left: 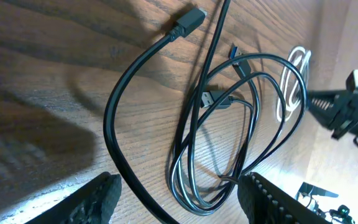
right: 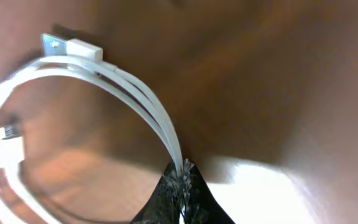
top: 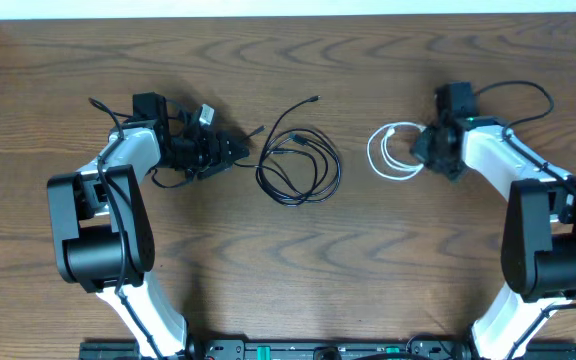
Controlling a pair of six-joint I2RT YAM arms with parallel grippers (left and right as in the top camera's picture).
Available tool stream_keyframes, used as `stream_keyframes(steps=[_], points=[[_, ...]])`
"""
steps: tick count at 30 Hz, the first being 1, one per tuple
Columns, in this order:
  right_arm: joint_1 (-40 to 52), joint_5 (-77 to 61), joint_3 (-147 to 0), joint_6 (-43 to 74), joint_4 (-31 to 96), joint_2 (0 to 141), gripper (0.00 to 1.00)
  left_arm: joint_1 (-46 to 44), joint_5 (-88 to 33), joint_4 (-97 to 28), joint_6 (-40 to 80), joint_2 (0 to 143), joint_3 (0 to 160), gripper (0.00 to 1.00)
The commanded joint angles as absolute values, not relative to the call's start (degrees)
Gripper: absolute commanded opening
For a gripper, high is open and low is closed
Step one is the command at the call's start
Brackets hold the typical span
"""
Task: Untangle cables
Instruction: 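Drag the white cable right, away from the black cables, with right gripper, then carry the coiled white cable to the far right and release it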
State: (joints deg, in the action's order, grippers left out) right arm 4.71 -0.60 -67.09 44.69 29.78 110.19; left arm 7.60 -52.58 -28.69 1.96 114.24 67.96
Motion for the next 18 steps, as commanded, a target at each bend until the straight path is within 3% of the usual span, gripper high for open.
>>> stream_keyframes(steps=[1, 10, 18], points=[[0.05, -11.20, -68.40, 37.19, 25.30, 109.12, 0.01, 7.62, -52.84, -29.02, 2.48, 113.30, 67.72, 0.65], [-12.62, -10.50, -70.72, 37.12, 23.62, 105.78, 0.01, 7.62, -52.84, -28.99, 2.48, 113.30, 67.72, 0.65], [-23.14, -0.49, -70.70, 31.00, 25.41, 105.80, 0.01, 7.62, -52.84, -28.99, 2.48, 113.30, 67.72, 0.65]])
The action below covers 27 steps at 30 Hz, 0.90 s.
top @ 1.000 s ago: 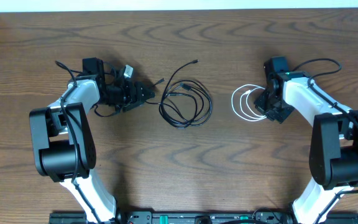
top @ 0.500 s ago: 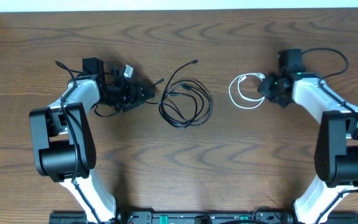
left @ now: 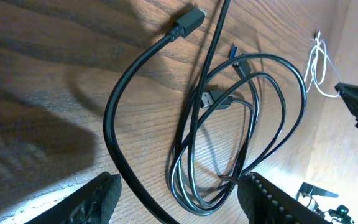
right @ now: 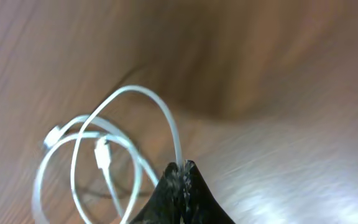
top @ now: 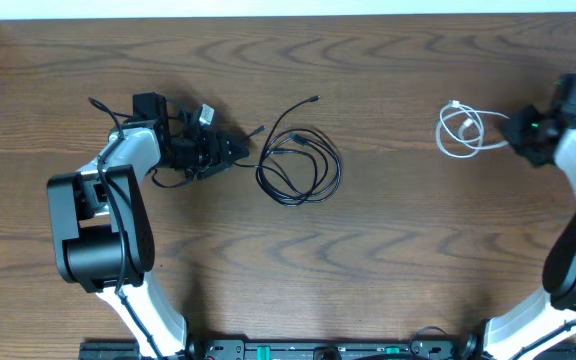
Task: Untangle cables
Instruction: 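Carry the coiled white cable to the far right and release it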
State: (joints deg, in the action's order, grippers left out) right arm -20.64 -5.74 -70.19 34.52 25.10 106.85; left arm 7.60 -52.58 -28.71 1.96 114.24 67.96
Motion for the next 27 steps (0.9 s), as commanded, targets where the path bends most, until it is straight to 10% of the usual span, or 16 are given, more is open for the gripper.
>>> stream_keyframes(steps=[1, 11, 15, 27], points=[[-24.16, 0.14, -70.70, 31.00, 25.56, 105.80, 0.01, 7.62, -52.84, -28.99, 2.48, 113.30, 67.72, 0.65], [-30.39, 0.05, -70.70, 27.62, 26.46, 105.80, 0.04, 7.62, -52.84, -28.99, 2.48, 113.30, 67.72, 0.65], [-30.22, -1.74, -70.70, 24.58, 26.59, 105.80, 0.56, 7.62, -52.84, -28.99, 2.48, 113.30, 67.72, 0.65], [-28.01, -13.96, -70.46, 14.13, 28.49, 105.80, 0.98, 7.62, -52.84, -28.99, 2.48, 113.30, 67.72, 0.65]])
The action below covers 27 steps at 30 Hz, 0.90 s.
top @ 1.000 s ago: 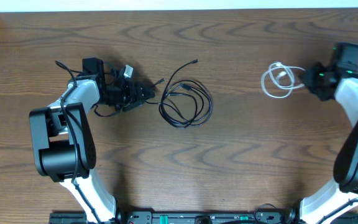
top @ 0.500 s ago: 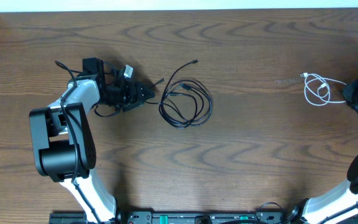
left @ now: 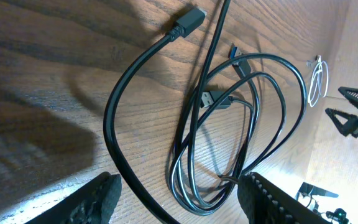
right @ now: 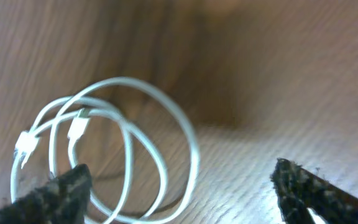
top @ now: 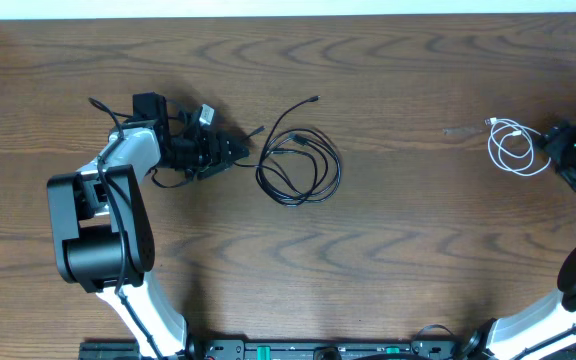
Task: Untangle cables
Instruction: 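Carry the coiled white cable to the far right and release it, then move the right gripper left and grasp the black cables beside the left gripper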
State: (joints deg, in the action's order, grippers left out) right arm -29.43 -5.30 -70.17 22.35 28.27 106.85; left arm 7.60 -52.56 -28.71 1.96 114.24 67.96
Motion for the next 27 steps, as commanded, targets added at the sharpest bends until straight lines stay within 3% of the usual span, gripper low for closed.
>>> stream_keyframes(steps=[1, 4, 9, 27], points=[[-27.57, -17.50, -70.43, 10.41, 28.49, 105.80, 0.99, 7.62, -52.84, -28.97, 2.48, 113.30, 67.72, 0.65], [-25.71, -24.73, -70.43, 2.42, 28.51, 105.80, 0.99, 7.62, -52.84, -28.97, 2.48, 113.30, 67.72, 0.65], [-21.52, -26.06, -70.43, -1.43, 28.47, 105.82, 0.99, 7.62, -52.84, -28.97, 2.48, 113.30, 67.72, 0.65], [-7.75, -25.69, -70.43, -1.72, 27.68, 105.82, 0.99, 7.62, -52.82, -28.58, 2.48, 113.30, 67.72, 0.66]])
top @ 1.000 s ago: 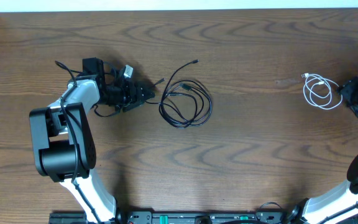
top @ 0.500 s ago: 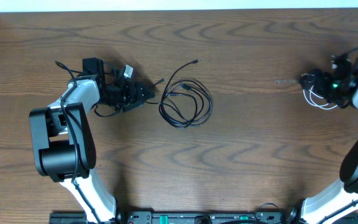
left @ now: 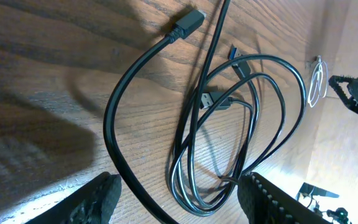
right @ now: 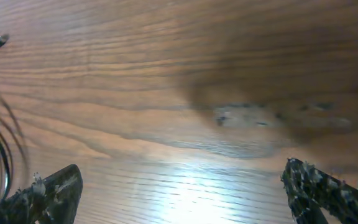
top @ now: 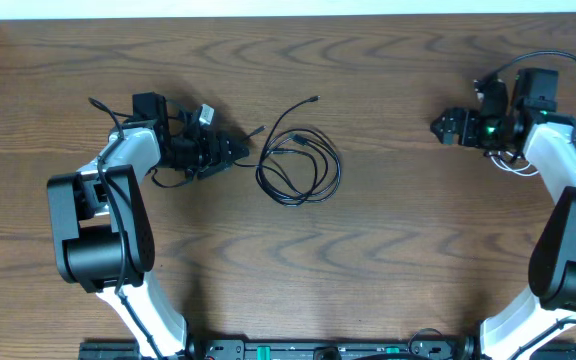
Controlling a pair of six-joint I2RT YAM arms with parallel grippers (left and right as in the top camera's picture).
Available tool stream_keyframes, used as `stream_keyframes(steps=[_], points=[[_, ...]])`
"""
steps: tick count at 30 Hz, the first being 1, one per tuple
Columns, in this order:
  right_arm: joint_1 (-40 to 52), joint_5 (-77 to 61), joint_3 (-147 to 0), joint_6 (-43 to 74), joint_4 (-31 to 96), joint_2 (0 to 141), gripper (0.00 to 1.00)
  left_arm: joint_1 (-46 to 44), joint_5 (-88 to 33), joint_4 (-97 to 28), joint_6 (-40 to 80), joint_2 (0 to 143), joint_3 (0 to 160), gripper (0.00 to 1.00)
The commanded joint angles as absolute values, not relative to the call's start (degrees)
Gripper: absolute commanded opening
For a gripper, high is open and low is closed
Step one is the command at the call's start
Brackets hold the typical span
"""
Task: Untangle cables
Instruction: 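Move the right gripper left and grasp the black cables beside the left gripper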
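Observation:
A loose bundle of black cables [top: 298, 160] lies at the table's middle, its plugs [left: 188, 22] spread apart. My left gripper [top: 240, 148] rests open at the bundle's left edge, and in the left wrist view a thick black strand [left: 114, 124] runs between the fingers of this gripper [left: 180, 182]. The white cable [left: 316, 84] lies coiled far to the right, mostly hidden under my right arm in the overhead view. My right gripper [top: 438, 127] is open and empty above bare wood, pointing left towards the black bundle.
The wooden table [top: 388, 250] stretches between the black bundle and the right arm. Both arm bases stand at the near edge. A thin black arm lead [top: 528, 62] loops above the right wrist.
My right gripper, open beside the white coil at the far right, now sits up and to the left, facing the black bundle. The coil stayed put. The left gripper has not moved.
My right gripper was shut on the white cable just right of the black bundle. Then it held the cable farther right. Then it stood open with the coil lying at the table's right side. Now it faces the middle, empty.

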State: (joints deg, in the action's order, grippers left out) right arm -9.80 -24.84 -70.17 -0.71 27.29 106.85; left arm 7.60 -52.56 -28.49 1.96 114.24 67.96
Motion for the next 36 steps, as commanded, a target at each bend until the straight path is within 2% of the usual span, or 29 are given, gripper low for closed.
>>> stream_keyframes(steps=[1, 21, 32, 36], points=[[-6.94, -25.67, -70.39, -1.10, 27.70, 105.82, 0.99, 7.62, -52.82, -28.58, 2.48, 113.30, 67.72, 0.65], [10.63, -25.61, -70.37, 6.39, 19.40, 105.89, 0.99, 7.62, -52.82, -28.14, 2.48, 113.30, 67.72, 0.65], [16.82, -24.93, -70.32, 6.37, 22.24, 106.02, 0.99, 7.62, -52.77, -27.92, 2.48, 113.30, 67.72, 0.65], [17.76, -23.49, -70.32, 7.97, 20.12, 106.08, 0.99, 7.62, -48.84, -27.99, 4.32, 113.30, 67.72, 0.65]])
